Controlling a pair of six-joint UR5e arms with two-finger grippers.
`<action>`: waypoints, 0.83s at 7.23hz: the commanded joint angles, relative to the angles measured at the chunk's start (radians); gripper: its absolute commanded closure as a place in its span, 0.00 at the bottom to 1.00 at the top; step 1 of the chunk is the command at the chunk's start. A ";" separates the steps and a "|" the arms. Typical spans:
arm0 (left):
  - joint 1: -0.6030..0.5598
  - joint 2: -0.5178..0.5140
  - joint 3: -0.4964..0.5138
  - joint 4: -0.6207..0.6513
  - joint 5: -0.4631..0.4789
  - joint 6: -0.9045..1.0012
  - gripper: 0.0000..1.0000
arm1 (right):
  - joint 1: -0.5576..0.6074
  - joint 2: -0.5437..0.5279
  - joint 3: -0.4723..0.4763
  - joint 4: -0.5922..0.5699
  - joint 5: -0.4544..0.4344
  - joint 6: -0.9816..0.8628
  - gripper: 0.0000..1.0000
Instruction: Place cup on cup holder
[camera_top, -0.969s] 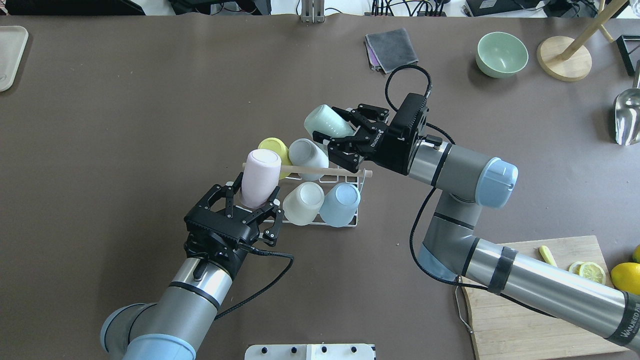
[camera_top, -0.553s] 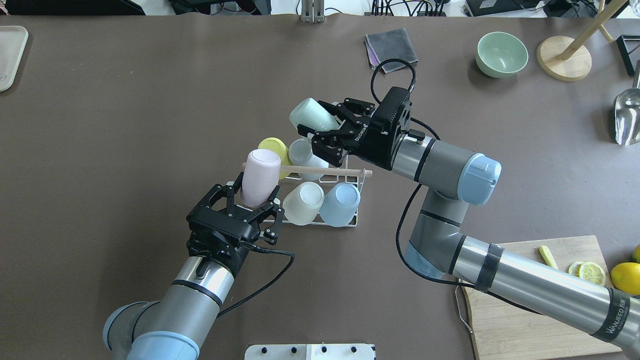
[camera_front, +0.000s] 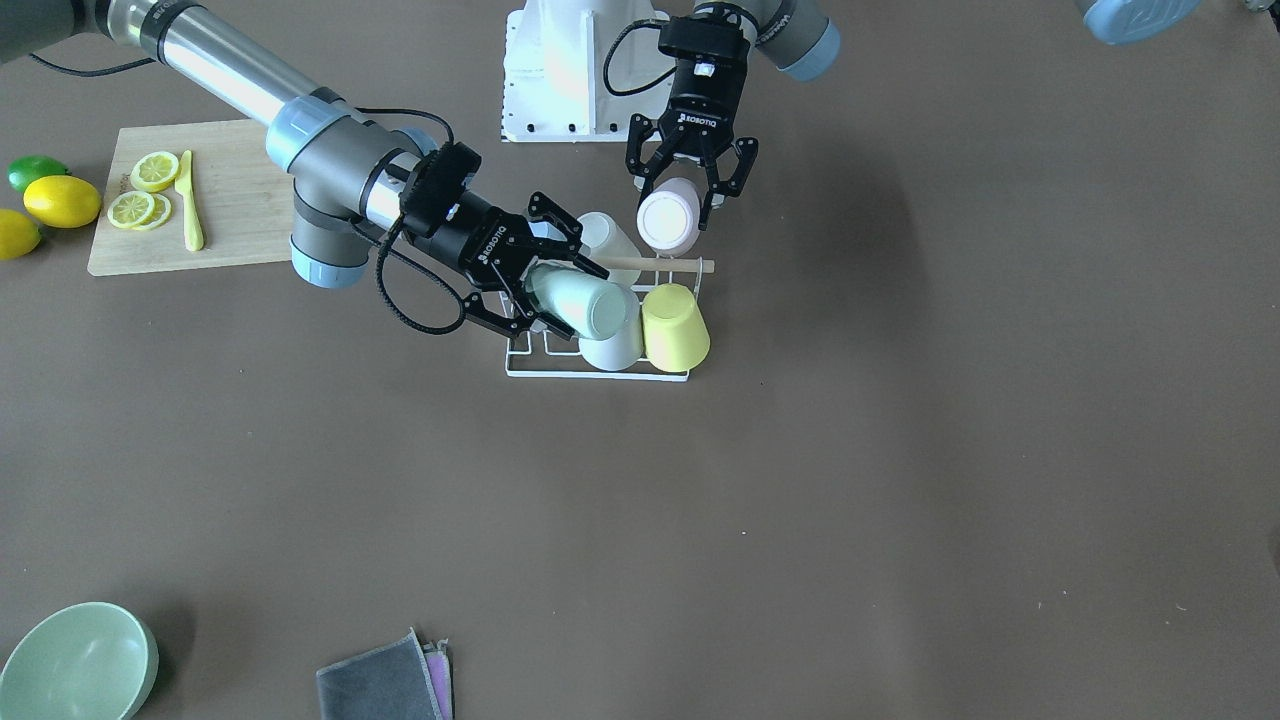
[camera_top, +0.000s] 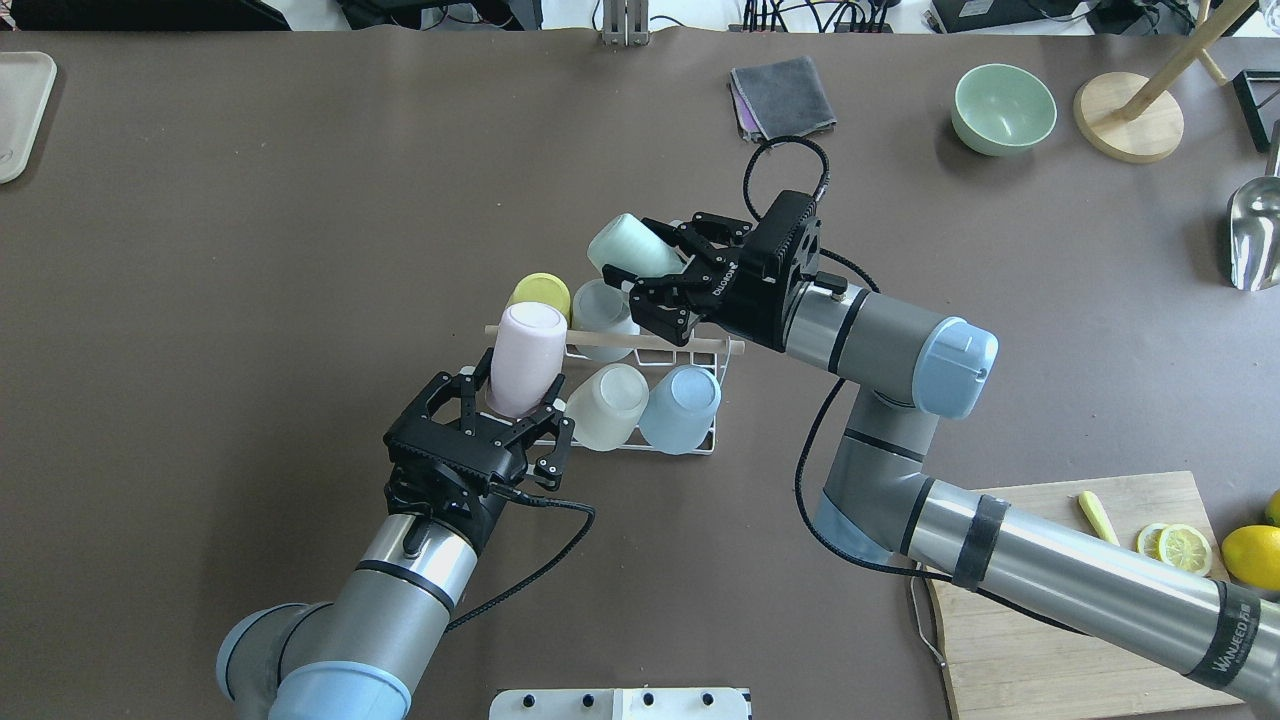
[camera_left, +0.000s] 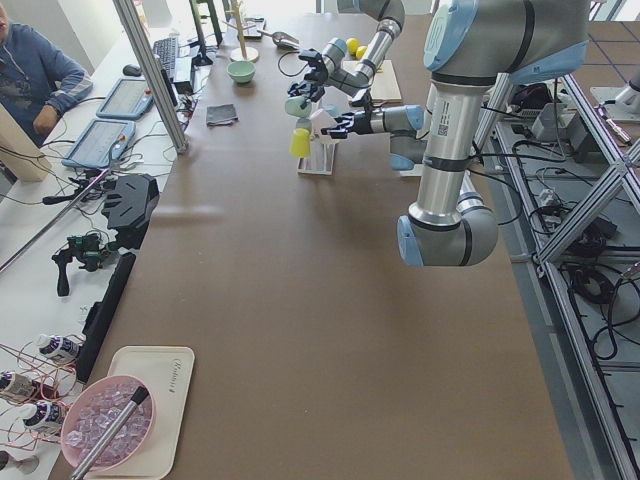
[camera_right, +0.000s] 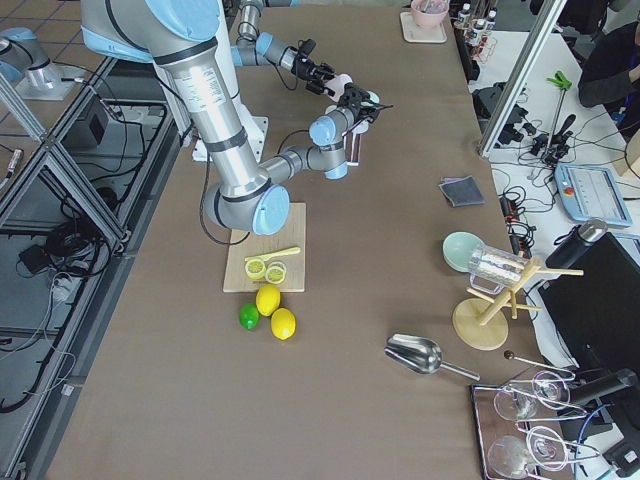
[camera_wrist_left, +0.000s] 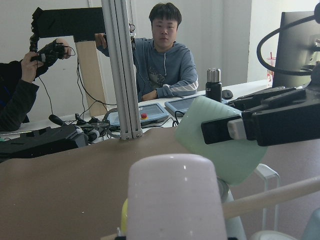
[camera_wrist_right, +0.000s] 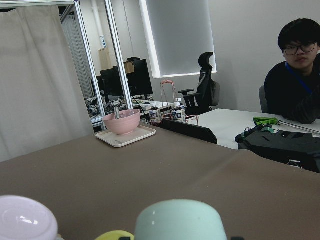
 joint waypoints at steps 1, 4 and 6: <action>-0.001 -0.001 0.002 -0.002 0.001 0.000 0.02 | 0.003 -0.022 -0.001 0.026 0.003 0.000 1.00; 0.001 -0.002 -0.001 -0.005 0.001 0.000 0.02 | 0.003 -0.058 0.002 0.075 0.013 0.000 1.00; -0.013 0.022 -0.122 0.030 -0.011 0.013 0.02 | 0.002 -0.058 -0.001 0.074 0.011 0.000 1.00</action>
